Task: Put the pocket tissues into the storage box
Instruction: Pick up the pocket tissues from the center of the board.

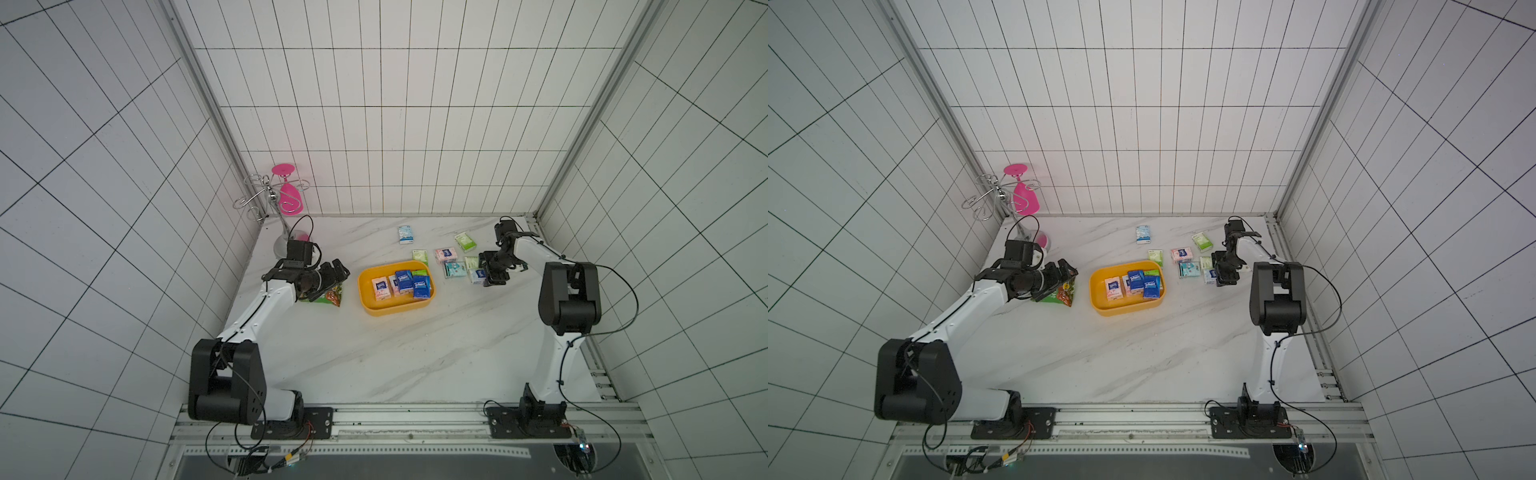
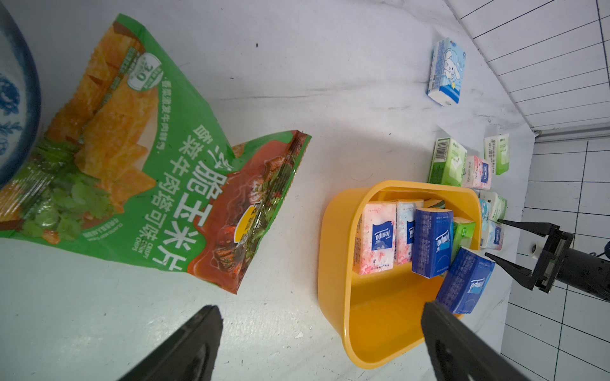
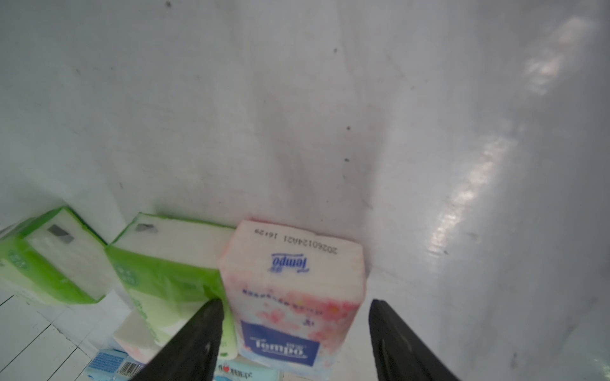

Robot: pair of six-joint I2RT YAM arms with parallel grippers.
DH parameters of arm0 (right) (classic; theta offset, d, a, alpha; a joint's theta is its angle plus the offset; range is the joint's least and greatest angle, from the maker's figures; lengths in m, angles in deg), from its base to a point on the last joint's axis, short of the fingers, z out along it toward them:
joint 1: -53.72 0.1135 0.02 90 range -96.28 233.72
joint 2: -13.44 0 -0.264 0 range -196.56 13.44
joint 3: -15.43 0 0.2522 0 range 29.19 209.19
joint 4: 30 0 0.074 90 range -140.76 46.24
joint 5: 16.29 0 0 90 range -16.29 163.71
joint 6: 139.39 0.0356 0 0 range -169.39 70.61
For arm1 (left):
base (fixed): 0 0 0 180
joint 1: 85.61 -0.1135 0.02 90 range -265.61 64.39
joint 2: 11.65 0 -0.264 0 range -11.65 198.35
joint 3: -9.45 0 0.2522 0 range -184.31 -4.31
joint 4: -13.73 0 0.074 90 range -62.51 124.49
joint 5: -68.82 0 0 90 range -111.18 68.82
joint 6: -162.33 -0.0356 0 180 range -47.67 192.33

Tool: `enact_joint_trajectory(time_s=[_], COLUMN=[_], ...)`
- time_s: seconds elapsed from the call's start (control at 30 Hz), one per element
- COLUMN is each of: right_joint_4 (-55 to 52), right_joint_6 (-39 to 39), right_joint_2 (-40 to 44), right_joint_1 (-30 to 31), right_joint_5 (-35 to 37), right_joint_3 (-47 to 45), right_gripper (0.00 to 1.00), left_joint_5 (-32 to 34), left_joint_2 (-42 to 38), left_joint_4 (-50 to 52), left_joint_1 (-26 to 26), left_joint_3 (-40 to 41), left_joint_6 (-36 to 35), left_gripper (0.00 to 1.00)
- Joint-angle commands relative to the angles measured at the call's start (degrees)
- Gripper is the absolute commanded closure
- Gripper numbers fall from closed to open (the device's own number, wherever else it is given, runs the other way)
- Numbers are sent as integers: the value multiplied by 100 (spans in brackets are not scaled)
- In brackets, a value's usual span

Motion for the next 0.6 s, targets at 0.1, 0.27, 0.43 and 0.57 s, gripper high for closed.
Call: enact_joint_trajectory(time_s=[0.1, 0.27, 0.43, 0.57], right_joint_4=[-176, -226, -320, -305], right_joint_6=[-20, -125, -282, -373], right_joint_2=[-213, -166, -233, -98], right_joint_1=[108, 146, 145, 137], right_joint_5=[59, 145, 170, 278], right_joint_3=[-85, -109, -122, -250], right_gripper=[38, 36, 33, 41], left_joint_5=[-72, -77, -88, -67], left_joint_2=[12, -24, -72, -131], left_joint_4=[37, 47, 78, 92], left_joint_1=[-57, -63, -76, -74], left_joint_3=[-119, -76, -75, -41], left_joint_6=[-104, -95, -103, -112], left_gripper=[3, 2, 2, 2])
